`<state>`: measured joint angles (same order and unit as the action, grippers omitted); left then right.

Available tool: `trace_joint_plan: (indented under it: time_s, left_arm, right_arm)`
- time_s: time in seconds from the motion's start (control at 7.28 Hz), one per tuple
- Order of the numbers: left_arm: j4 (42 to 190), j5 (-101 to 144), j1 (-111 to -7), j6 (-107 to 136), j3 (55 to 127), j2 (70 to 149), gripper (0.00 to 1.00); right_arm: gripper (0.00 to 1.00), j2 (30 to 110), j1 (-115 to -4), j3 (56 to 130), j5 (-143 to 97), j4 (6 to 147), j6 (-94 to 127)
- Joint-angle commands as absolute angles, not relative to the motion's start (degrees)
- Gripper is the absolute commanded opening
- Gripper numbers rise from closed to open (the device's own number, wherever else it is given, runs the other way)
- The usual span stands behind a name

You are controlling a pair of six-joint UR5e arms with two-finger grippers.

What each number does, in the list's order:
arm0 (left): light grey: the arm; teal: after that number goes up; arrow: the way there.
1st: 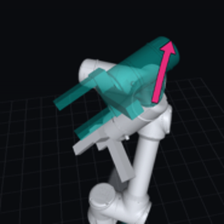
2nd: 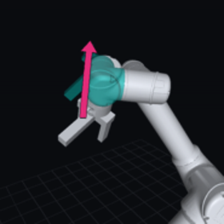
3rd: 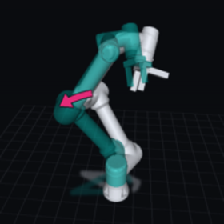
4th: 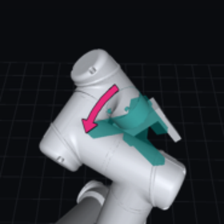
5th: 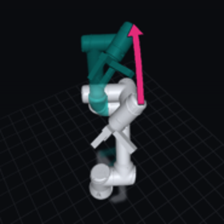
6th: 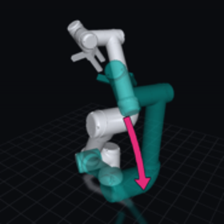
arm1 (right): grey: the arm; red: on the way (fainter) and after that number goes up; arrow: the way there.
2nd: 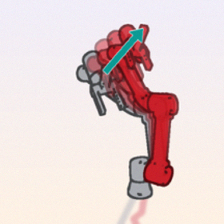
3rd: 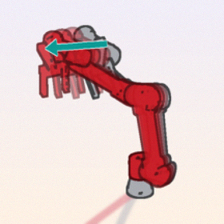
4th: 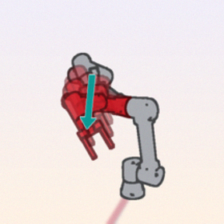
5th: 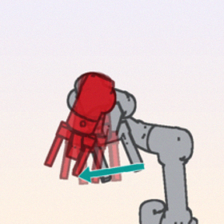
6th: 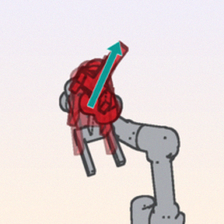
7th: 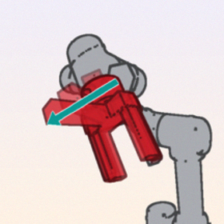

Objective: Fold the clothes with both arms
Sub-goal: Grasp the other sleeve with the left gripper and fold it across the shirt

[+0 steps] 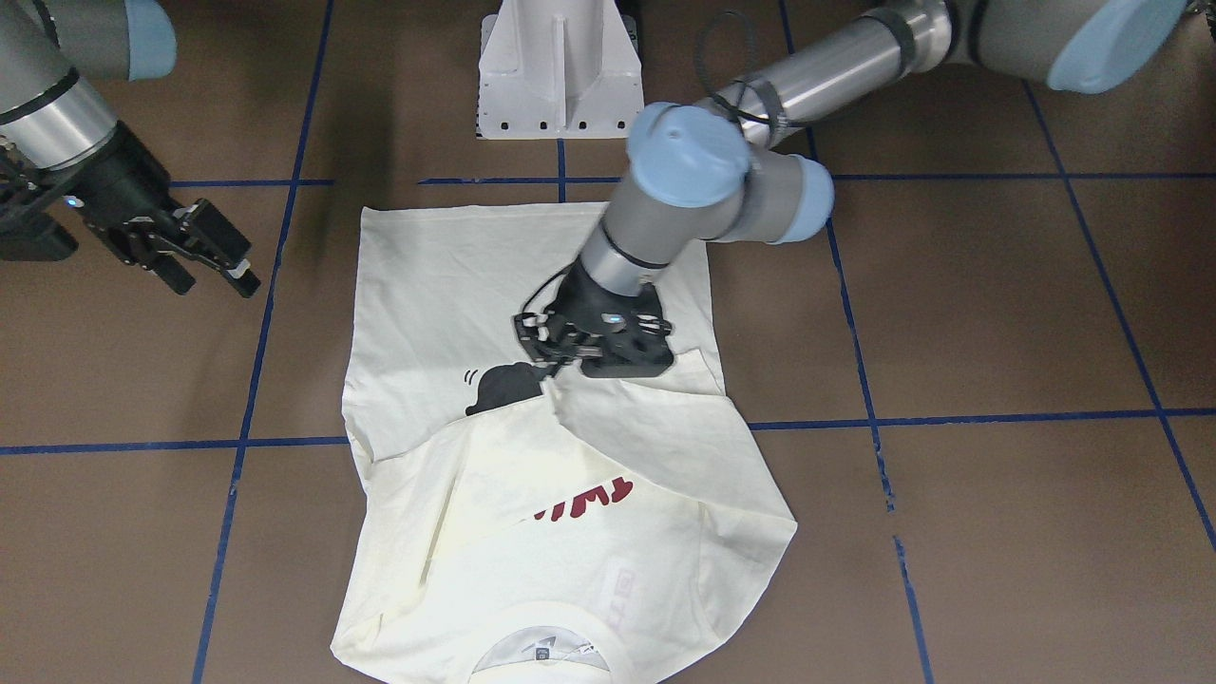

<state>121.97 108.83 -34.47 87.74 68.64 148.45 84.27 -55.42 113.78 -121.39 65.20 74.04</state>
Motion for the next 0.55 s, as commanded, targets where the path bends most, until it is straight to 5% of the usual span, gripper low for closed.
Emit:
trace_joint_plan:
  time_s: [0.0, 0.41]
  left_arm:
    - [122.78, 98.21, -26.13, 92.01, 61.98, 155.11, 0.00]
    - [127.87, 95.10, -24.79, 92.98, 51.61, 161.71, 0.00]
  right_arm:
    - [1.00, 86.31, -57.04, 112.86, -121.99, 65.21, 70.40]
    - [1.00, 87.71, -57.13, 113.11, -122.17, 64.60, 70.23]
